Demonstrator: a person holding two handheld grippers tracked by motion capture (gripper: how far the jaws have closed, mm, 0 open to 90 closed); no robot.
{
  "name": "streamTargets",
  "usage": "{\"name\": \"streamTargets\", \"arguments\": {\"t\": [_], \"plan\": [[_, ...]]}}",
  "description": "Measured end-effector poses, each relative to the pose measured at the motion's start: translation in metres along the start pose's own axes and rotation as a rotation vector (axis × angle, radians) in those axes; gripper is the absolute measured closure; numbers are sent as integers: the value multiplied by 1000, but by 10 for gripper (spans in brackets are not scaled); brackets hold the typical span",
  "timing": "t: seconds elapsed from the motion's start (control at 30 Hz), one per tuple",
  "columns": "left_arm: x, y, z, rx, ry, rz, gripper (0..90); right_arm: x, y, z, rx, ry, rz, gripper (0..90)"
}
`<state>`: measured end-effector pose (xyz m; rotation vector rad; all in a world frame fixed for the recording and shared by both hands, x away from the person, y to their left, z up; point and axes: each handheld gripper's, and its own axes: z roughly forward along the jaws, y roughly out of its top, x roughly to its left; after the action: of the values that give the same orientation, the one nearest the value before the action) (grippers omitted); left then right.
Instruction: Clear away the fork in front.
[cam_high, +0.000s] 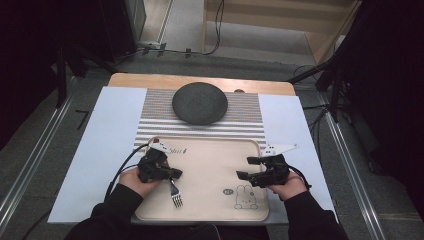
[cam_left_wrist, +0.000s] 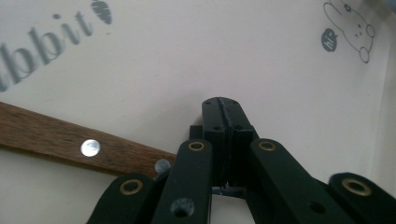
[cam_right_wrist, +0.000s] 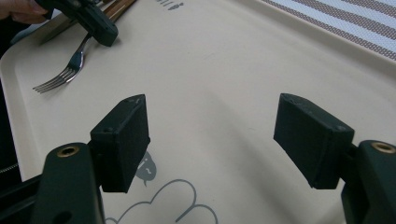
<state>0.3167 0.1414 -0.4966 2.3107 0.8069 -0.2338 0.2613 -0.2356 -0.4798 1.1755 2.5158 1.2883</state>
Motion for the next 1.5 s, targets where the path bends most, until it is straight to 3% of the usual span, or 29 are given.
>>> {"name": "streamTargets", "arguments": {"t": [0.27,0.6,0.73,0.97,1.07,1.3,1.4,1.5], "plan": [[10,-4,-10,15,-3,-9,900,0,0,0,1,-1,-2,248],[18,-10,-23,28,40,-12,898,0,-1,0,5,-4,-4,248],[22,-12,-27,21,49,-32,898,1,-1,0,5,-5,-8,248],[26,-12,-29,16,11,-51,828,1,-2,1,10,-5,-10,248],[26,-10,-32,-14,-2,-52,773,2,-3,0,12,-5,-6,248],[18,0,-45,-126,-26,-38,540,1,-5,-1,10,-9,-1,247],[12,2,-50,-155,-18,-22,486,1,-7,-3,10,-14,5,247],[9,3,-54,-195,-25,-33,442,1,-8,-4,10,-18,14,248]]}}
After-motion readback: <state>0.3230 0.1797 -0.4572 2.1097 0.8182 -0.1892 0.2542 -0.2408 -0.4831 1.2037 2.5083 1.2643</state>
